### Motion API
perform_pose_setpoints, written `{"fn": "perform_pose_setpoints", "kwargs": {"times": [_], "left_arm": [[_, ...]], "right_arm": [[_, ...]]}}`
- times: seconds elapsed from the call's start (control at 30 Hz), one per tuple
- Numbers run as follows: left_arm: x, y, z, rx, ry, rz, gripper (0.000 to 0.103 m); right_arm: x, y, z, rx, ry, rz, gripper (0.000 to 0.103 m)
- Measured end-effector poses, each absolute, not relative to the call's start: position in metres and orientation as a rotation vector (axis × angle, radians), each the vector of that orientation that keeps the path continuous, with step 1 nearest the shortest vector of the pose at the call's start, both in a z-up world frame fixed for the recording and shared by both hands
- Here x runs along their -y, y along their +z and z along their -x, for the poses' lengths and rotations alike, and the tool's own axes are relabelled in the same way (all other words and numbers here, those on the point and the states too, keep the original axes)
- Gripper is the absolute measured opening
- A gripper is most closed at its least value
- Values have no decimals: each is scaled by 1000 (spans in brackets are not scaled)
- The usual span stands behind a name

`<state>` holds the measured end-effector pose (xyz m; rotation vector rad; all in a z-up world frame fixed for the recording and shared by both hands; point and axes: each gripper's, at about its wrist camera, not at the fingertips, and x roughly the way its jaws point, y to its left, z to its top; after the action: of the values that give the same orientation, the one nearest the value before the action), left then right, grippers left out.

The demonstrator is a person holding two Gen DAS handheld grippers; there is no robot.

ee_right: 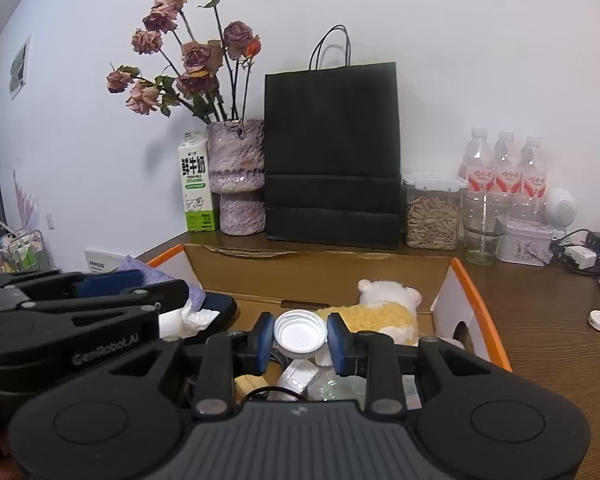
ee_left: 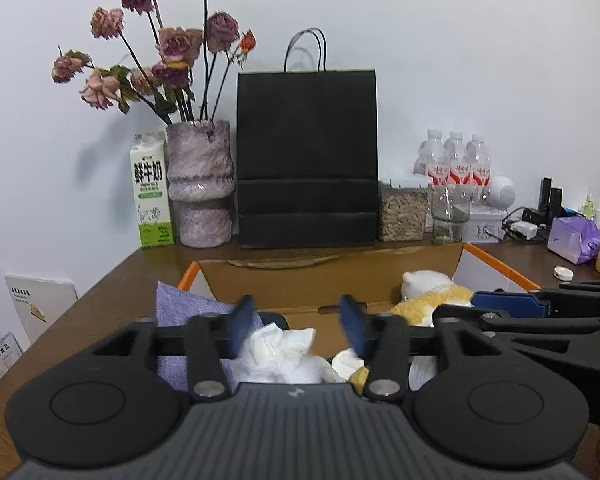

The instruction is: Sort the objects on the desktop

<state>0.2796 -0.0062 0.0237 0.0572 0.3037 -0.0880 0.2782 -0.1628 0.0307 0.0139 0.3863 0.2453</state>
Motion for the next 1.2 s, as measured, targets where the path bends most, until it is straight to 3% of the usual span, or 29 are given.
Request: {"fn": "perform_pose_setpoints", "kwargs": {"times": [0.1,0.13,0.2,0.23,0.27,1.2], "left_arm": [[7,27,-275,-269,-51,-71,71],[6,27,-273,-257,-28,-71,81],[3,29,-272,-234,29,-63,96],[1,30,-272,-225,57,-56,103],[-1,31,-272,-214,65,-50,103],[-2,45,-259,-246,28,-59,103]], "right_arm": [[166,33,-275,-365,218,-13,51],[167,34,-274,-357,201,-13,59],[172,36,-273,-339,157,-22,80],[176,38,-273,-331,141,-29,96],[179,39,-272,-325,139,-40,103],[180,55,-252,-345,167,-32,103]]}}
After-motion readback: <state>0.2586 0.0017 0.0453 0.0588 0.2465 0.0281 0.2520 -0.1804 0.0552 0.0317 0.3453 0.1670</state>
